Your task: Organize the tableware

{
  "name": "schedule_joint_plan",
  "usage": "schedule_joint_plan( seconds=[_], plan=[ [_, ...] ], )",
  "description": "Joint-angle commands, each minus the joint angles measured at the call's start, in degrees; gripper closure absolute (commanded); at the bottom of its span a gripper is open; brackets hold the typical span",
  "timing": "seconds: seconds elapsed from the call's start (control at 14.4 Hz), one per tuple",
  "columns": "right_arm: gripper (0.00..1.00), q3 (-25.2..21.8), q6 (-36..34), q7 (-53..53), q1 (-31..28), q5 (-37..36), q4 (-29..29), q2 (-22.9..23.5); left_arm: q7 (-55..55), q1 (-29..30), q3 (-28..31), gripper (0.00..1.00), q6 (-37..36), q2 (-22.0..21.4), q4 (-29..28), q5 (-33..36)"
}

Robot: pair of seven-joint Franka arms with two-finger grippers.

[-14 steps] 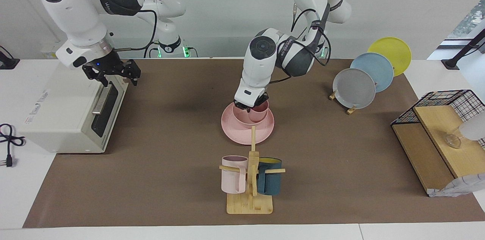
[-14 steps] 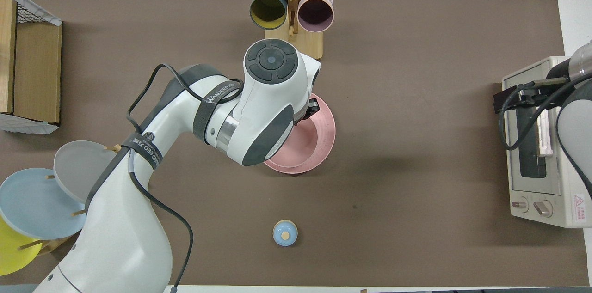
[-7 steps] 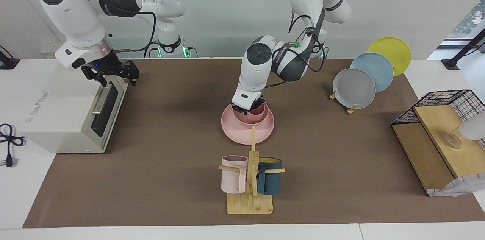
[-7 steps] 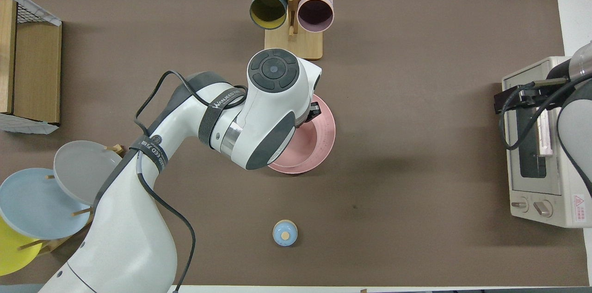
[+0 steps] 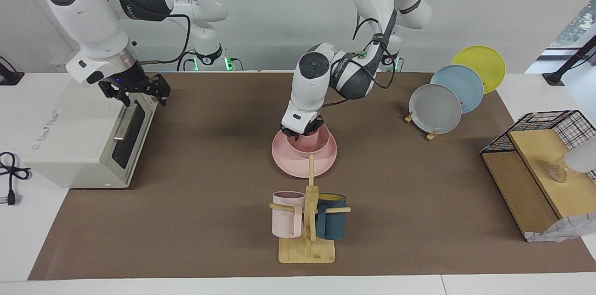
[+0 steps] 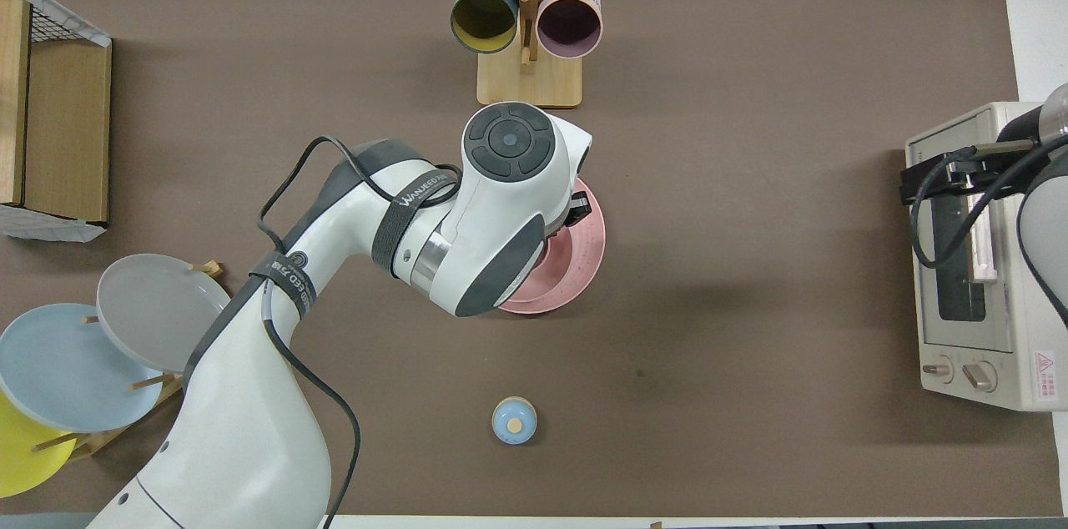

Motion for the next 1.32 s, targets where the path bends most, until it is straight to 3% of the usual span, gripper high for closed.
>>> schedule_joint_plan(
  seconds=[0.0, 0.49, 0.98, 1.11, 1.25],
  plan=[
    [0.00, 0.90, -0.46, -2.50, -1.43, -0.51, -0.37, -0.87, 0.42, -0.36, 0.95, 0.00, -3.21, -1.89, -0.03, -0.21],
    [0.00, 0.73, -1.17, -2.68, -1.08, -0.33, -0.11, -1.58, 8.49, 8.33, 1.57, 0.00, -18.95, -15.76, 2.44, -0.74],
    [0.00, 0.37, -1.43, -1.63, -1.16, 0.19, 0.24, -2.37, 40.28, 30.81, 1.66, 0.00, -31.25, -25.70, 1.39, -0.47],
    [0.00, 0.29, -2.31, -0.05, -1.43, 0.28, 0.42, -2.37, 46.63, 35.22, 1.66, 0.00, -32.67, -27.98, -1.58, -0.47],
    [0.00, -0.15, -2.04, 0.39, -1.69, 0.28, 0.51, -2.37, 48.06, 35.86, 1.83, 0.00, -29.62, -30.62, -6.76, -0.39]
  ],
)
